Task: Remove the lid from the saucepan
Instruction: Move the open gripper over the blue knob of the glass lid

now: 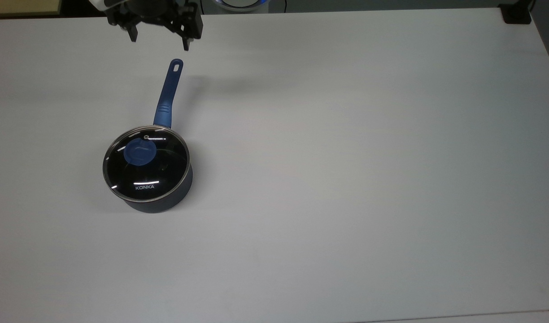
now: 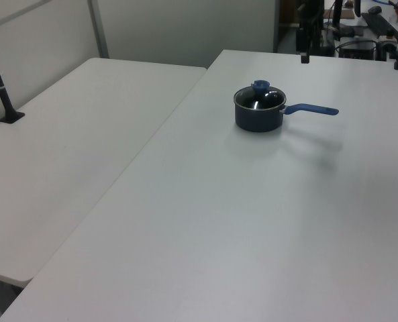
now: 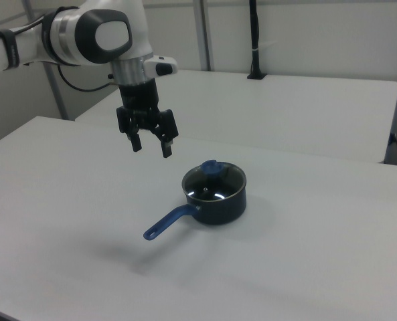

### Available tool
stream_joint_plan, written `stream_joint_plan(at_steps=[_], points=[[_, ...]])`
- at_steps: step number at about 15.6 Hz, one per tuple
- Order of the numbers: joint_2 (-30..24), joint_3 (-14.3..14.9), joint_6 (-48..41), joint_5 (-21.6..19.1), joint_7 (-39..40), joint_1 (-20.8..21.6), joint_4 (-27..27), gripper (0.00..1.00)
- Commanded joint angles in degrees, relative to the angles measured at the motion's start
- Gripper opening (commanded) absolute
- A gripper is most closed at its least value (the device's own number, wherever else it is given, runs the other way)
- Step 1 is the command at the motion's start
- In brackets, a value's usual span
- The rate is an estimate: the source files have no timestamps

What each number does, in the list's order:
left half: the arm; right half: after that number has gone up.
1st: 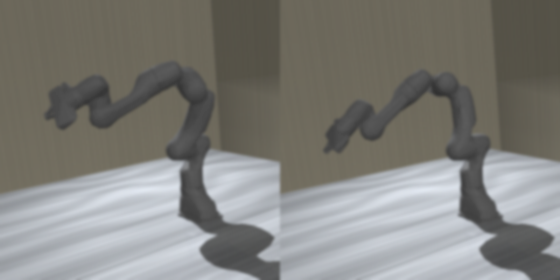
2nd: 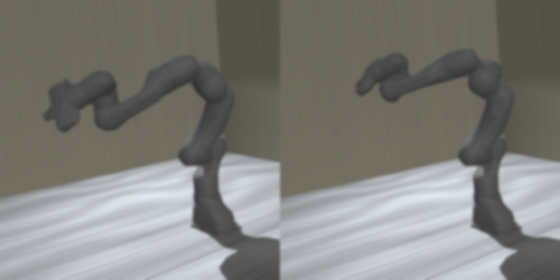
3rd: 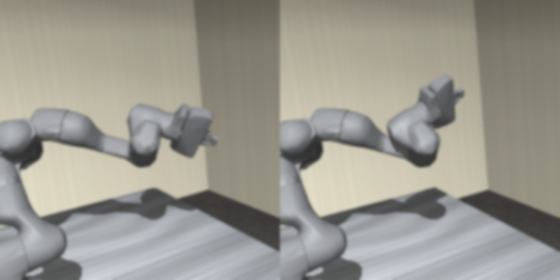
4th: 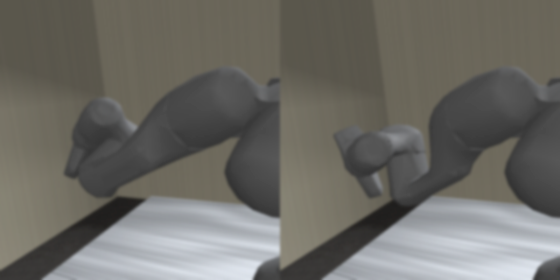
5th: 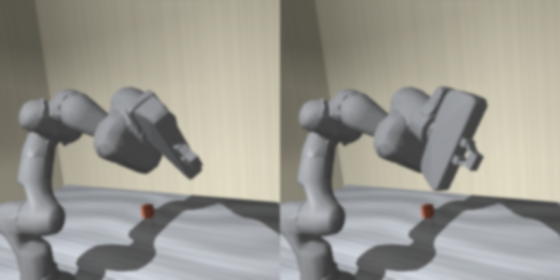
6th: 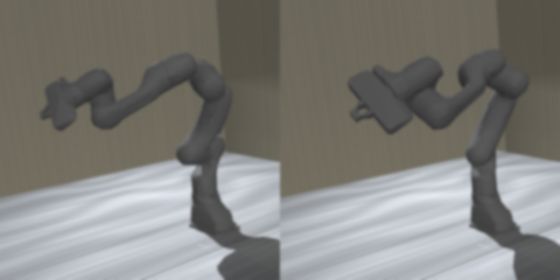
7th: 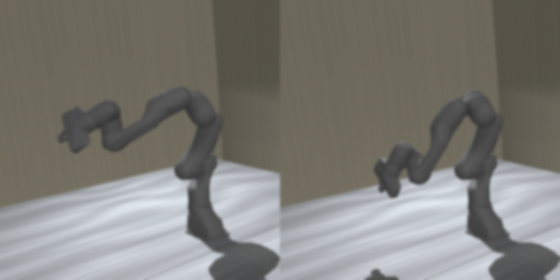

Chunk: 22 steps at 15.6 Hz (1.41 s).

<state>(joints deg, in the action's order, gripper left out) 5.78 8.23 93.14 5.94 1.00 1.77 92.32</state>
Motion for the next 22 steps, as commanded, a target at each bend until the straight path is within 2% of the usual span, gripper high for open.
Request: stream_joint_plan(at_steps=[1,6,15,20,22], points=[[0.29,0.39,2.30,-0.66,-0.57,0.69,-0.21,1.00],[3.71,0.39,8.62,-0.93,-0.74,0.26,-0.21,1.00],[9.68,1.44,23.74,-10.15,0.14,-2.64,-0.91,1.00],[12.76,4.51,29.37,-11.03,3.29,-2.65,-1.00,1.00],[14.34,4.69,31.13,-11.47,3.92,-2.56,-1.00,1.00]])
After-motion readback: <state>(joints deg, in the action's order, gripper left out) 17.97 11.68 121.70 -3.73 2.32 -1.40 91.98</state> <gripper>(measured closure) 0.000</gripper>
